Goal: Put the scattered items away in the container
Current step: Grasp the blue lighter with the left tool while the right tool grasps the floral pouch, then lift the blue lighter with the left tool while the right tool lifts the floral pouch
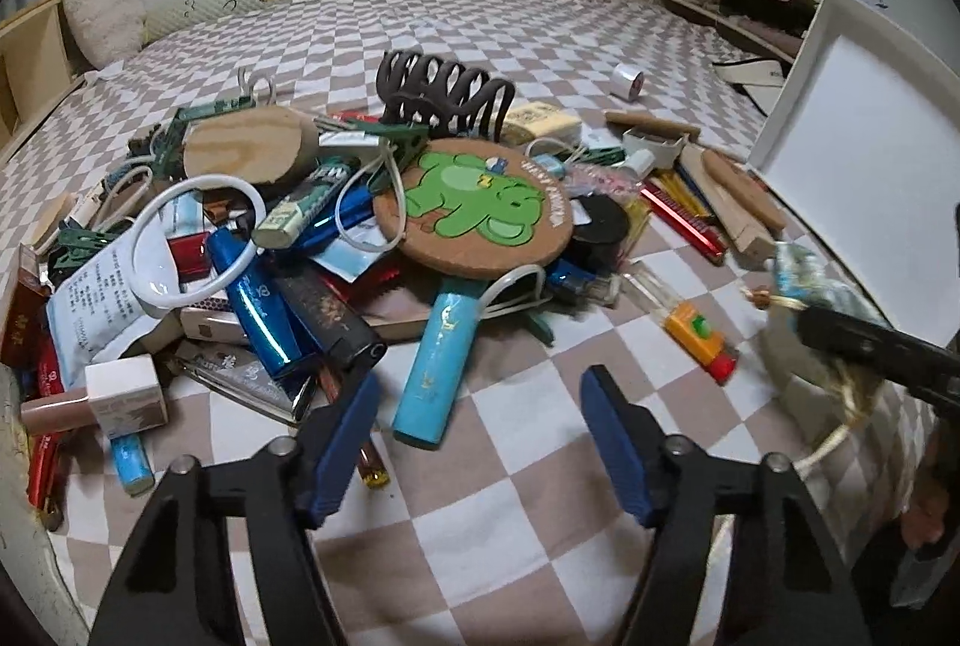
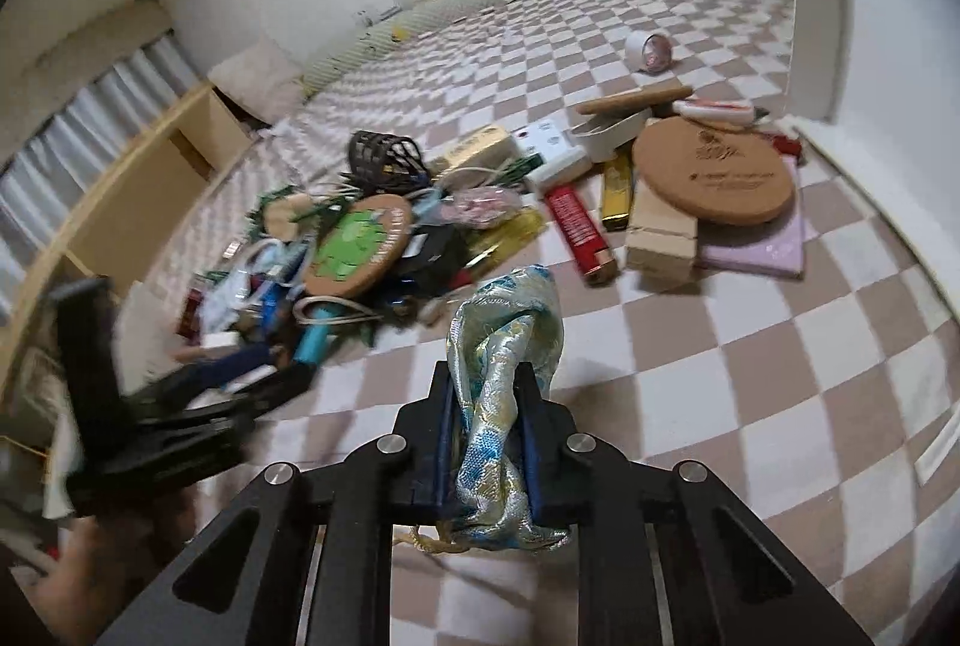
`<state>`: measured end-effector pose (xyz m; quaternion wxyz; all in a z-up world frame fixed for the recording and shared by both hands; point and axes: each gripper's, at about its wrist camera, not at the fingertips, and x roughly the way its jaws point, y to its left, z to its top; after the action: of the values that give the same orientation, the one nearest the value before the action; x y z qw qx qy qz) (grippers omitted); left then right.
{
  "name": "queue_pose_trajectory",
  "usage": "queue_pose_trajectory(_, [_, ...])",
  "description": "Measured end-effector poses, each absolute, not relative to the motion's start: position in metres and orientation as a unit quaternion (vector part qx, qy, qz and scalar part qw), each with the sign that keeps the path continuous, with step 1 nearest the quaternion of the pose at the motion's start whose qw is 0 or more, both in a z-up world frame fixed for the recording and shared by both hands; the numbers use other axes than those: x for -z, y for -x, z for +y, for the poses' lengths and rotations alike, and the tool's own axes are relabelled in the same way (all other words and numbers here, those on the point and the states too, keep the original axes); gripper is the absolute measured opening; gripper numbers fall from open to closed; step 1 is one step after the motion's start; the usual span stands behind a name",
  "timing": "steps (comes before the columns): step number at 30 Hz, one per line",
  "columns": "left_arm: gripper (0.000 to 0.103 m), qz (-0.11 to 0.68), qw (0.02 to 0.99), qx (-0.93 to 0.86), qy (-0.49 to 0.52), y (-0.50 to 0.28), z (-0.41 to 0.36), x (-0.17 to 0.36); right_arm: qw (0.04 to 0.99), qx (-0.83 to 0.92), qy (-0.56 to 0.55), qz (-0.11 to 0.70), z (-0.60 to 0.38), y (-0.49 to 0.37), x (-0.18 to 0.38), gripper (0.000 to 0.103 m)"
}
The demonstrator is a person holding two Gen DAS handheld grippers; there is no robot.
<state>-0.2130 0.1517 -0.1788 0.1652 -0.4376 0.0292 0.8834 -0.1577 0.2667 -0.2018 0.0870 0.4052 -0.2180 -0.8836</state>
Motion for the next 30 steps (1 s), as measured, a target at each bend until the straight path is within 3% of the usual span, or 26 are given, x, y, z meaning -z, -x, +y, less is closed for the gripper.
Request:
queue_pose_trajectory(6, [0.054, 0.043, 0.157, -0.879, 0.449, 0.227, 0.156, 0.19, 0.099, 0.879, -0.409, -0.225, 0.264, 0.159, 0.205, 0.02])
queue_pose_trajectory(7, [0.048, 0.043, 0.155, -0.878, 0.452, 0.231, 0.156, 0.191, 0.1, 0.878, -0.409, -0.226, 0.264, 0.159, 0.205, 0.02])
queue_pose_trajectory(8, [0.028, 0.045, 0.151, -0.876, 0.456, 0.234, 0.156, 0.193, 0.101, 0.878, -0.409, -0.227, 0.265, 0.159, 0.206, 0.02])
queue_pose_trajectory(10, [0.02, 0.043, 0.144, -0.874, 0.463, 0.237, 0.154, 0.196, 0.102, 0.877, -0.41, -0.231, 0.267, 0.159, 0.206, 0.02])
queue_pose_trajectory(30, [0.019, 0.035, 0.122, -0.872, 0.472, 0.187, 0.144, 0.193, 0.121, 0.872, -0.426, -0.208, 0.244, 0.15, 0.211, 0.02])
